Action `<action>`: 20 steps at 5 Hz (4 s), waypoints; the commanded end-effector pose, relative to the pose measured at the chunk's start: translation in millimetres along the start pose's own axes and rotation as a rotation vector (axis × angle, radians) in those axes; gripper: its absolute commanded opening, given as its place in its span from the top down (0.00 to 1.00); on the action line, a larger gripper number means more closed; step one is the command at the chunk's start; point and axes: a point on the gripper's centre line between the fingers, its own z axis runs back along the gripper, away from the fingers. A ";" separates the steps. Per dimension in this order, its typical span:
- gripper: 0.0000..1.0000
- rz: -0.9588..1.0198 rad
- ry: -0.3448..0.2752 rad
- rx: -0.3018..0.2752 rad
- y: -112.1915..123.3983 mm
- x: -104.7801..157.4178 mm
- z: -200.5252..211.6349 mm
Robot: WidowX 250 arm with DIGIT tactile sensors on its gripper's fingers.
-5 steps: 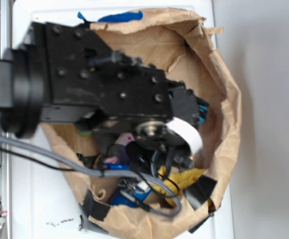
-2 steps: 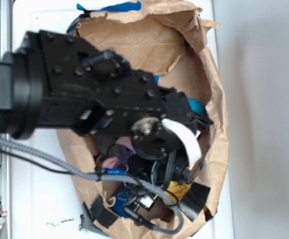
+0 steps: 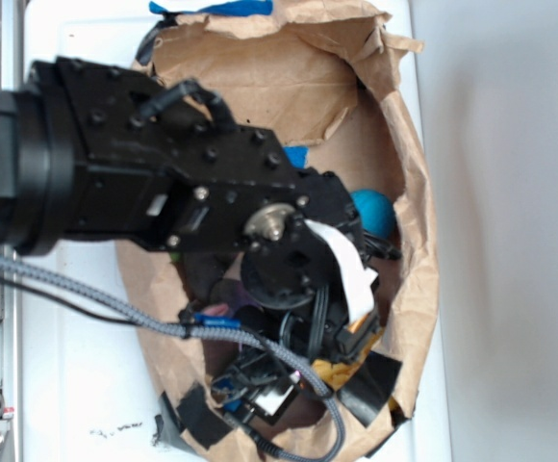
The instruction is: Grab the yellow cloth.
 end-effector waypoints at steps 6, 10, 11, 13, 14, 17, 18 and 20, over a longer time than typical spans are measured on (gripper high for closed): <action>0.00 -0.090 0.014 0.054 -6.5 19.1 -41.2; 1.00 0.002 0.042 0.077 -0.4 17.4 -17.0; 1.00 0.101 0.083 0.099 0.2 13.9 8.4; 1.00 0.454 0.395 0.268 -4.2 1.0 63.4; 1.00 0.586 0.498 0.262 -5.5 -3.6 85.7; 1.00 0.609 0.286 0.322 -7.6 0.8 123.4; 1.00 0.657 0.284 0.338 1.6 -5.4 129.6; 1.00 0.654 0.364 0.382 -1.5 -10.1 112.2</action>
